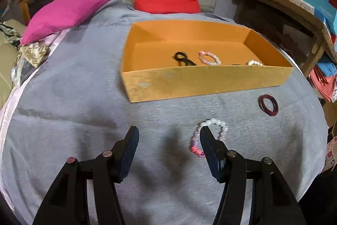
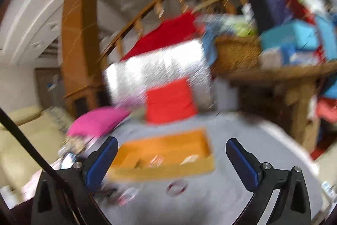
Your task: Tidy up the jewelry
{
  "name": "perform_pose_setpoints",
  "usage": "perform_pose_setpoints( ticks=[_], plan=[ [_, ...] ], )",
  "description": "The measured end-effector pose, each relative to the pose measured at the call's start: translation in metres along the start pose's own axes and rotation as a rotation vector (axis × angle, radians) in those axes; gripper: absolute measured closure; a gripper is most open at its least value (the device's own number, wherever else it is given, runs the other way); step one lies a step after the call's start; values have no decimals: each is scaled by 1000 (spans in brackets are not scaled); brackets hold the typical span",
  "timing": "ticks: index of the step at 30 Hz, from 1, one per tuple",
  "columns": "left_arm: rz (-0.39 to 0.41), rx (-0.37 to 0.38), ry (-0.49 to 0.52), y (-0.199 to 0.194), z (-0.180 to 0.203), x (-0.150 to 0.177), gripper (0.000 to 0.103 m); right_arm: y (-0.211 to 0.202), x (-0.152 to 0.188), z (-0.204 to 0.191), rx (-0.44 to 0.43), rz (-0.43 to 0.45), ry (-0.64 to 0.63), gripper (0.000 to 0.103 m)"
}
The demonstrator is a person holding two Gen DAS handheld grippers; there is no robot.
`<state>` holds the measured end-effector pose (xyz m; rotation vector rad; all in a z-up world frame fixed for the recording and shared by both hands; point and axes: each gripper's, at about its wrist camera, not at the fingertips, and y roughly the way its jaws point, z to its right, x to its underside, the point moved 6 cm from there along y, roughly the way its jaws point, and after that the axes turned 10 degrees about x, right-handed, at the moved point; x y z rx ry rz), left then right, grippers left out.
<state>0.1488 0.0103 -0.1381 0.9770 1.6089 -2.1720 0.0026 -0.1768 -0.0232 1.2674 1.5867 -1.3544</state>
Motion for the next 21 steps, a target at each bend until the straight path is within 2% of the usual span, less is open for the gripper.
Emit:
perform_pose_setpoints(
  ticks=[2,3,6,8,10,13,17,18,20,21],
  plan=[
    [10,-15,4,-4,-4,1,42,25,13,-5,-74,-152,-16,0],
    [11,-19,5,-5,-5,1,42,42,20,-5,-68,-222,-7,0],
    [14,-15,-3,-7,-10,-1,42,73,27,1,-94,-312,71,0],
    [17,-13,-7,-7,-12,-4,42,96,25,10,-87,-354,123,0],
    [22,-13,-2,-7,-12,-6,42,111,24,13,-41,-359,140,0],
    [15,-10,21,-4,-6,-8,42,136,27,17,-18,-393,90,0],
    [-15,22,71,4,9,-4,42,171,39,23,18,-493,36,2],
    [-21,26,80,5,12,-3,42,180,45,24,49,-508,10,5],
    [-33,28,90,9,15,-1,42,193,56,24,99,-543,-63,41],
    [-42,31,90,11,16,-1,42,200,65,24,109,-571,-96,47]
  ],
)
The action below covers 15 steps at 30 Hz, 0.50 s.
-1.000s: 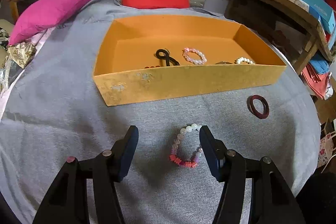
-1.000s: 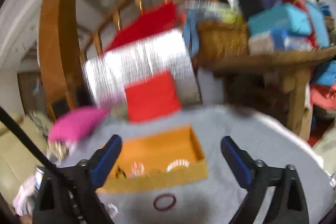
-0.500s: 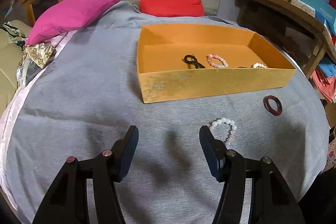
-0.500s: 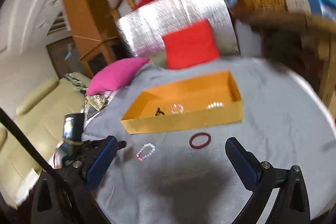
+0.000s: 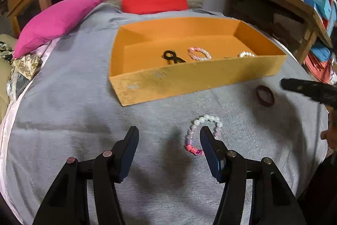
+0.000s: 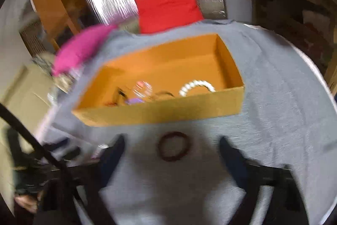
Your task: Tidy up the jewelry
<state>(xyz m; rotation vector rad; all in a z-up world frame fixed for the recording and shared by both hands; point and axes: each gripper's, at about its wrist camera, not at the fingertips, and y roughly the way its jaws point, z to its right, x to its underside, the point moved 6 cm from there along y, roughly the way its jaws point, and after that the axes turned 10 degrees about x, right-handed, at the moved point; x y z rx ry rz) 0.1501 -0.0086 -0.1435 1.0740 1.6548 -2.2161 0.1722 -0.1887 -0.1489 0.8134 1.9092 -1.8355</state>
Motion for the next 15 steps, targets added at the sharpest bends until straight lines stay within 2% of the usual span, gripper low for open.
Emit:
perform_pose_setpoints(
  ticks=[1,9,10,13,15],
  plan=[
    [-6,4,-4,2,0,0,42,8,3,0,19,-25,-10,54],
    [-34,22,-14,10,4,2,42,35,1,4,62,-55,-10,64],
    [-39,28,-16,11,5,2,42,38,2,3,78,-66,-17,70],
    [-47,44,-12,12,8,5,42,48,7,0,106,-111,-33,78],
    [-52,54,-7,12,10,6,42,47,6,-2,128,-93,-56,82]
  ],
)
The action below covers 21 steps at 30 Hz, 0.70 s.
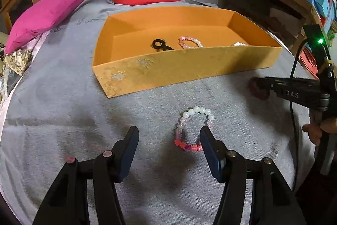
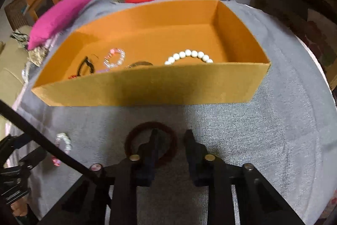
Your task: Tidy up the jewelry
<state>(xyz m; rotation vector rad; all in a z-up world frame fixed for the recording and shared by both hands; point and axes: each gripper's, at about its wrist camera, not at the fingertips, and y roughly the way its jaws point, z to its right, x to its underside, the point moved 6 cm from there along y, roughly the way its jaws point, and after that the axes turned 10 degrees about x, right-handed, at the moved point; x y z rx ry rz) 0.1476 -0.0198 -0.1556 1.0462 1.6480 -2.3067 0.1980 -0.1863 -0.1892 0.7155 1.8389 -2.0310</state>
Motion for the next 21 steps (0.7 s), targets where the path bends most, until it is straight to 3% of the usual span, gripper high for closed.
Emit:
perform_pose_setpoints(
  ticks=[1,2,10,12,15,21],
  plan=[
    [-3,7,1,1,1,1,42,-1,0,-1,7,9,-12,92],
    [-6,17,1,1,2,1,42,-1,1,-1,11,10,-15,95],
    [-45,55,-7,13,11,3,42,-18,15,13,-36,11,4,95],
    [-56,56,10,17,17,3,35,-23,18,18,-51,15,15,95],
    [-61,46,14,21,19,2,33,-27,22,24,-65,12,23,95],
    [-77,71,-29,32,18,-1,34,-27,23,29,-87,-9,48,95]
  ],
)
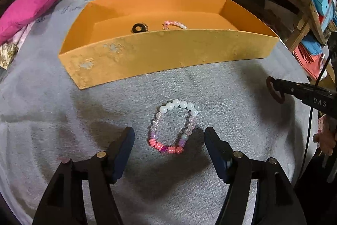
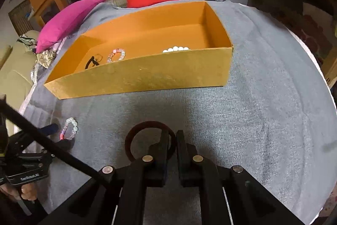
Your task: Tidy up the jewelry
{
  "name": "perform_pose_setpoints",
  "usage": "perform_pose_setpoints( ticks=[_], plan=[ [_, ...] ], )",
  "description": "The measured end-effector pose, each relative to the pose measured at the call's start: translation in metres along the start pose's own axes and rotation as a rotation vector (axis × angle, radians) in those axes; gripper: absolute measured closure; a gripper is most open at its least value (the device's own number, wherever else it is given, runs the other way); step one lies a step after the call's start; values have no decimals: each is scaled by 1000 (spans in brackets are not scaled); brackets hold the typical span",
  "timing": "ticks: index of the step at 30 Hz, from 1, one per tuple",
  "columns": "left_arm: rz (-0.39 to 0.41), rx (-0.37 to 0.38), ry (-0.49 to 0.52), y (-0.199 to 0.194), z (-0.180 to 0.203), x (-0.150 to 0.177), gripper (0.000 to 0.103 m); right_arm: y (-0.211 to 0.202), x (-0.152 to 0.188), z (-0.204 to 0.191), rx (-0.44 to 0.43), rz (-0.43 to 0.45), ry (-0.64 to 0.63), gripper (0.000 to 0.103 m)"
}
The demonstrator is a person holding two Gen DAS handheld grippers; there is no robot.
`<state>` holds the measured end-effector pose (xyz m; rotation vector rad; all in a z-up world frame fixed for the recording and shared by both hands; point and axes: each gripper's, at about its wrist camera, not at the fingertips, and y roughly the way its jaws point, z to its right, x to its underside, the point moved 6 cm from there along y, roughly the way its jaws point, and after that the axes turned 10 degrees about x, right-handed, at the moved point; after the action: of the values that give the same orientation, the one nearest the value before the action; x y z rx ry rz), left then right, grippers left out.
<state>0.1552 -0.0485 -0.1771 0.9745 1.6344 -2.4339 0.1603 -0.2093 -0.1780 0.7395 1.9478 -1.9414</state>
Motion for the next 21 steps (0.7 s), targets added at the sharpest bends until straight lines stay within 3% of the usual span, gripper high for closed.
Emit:
perform_pose_setpoints(
  ticks=[2,5,11,16,18,21],
  plan=[
    [6,1,3,2,2,-1,35,0,1,-3,-5,-4,-8,95],
    [6,11,18,1,7,0,61,2,3,-6,-4,-13,-14,95],
    [15,27,19,-2,11,2,86,4,4,-4,-6,-27,4,95],
    [25,37,-2,-6,9,2,88,8,4,-3,-5,-40,15,95],
    [36,35,-9,-8,8,1,96,9,5,-2,-2,-46,20,95],
    [55,39,-22,-14,4,-1,97,8,5,-2,-4,-43,26,95]
  ],
)
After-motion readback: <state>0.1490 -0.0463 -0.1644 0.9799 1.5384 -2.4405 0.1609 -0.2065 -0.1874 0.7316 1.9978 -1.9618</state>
